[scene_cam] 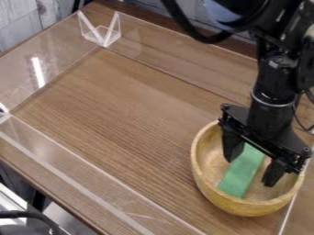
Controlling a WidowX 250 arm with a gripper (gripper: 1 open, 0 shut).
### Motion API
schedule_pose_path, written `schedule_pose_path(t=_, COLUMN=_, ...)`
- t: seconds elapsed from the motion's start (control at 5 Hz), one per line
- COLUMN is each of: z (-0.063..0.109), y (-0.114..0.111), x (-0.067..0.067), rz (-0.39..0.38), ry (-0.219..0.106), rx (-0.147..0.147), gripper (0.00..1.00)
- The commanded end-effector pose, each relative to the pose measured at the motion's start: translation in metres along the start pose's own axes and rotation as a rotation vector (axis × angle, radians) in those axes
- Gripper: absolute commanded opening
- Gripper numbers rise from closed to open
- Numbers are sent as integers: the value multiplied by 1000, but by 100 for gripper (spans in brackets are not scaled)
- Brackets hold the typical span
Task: Remove the green block from inside the brown bowl and put it on the table
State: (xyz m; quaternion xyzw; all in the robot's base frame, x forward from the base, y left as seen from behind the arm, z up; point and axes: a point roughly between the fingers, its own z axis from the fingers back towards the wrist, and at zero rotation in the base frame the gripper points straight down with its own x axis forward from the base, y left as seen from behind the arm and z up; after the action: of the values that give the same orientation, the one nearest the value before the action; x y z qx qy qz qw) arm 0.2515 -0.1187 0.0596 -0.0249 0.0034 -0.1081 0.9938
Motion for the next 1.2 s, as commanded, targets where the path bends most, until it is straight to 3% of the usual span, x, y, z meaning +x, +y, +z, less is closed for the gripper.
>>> schedule_pose_path(t=0.0, z=2, y=2, x=5, rz=-3, ry=-48, rx=-11, gripper=100)
schedule_pose_path(t=0.6, z=-21, y=5, x=9, rz=-26, ry=-68, rx=-16, gripper=100)
schedule_pose_path(t=0.8, z=-23, y=4, x=10, rz=-24, ry=-71, rx=-15, gripper=0)
schedule_pose_path(t=1.0, z=-21, y=3, x=8, rz=-15, ry=-60, rx=-16, gripper=0)
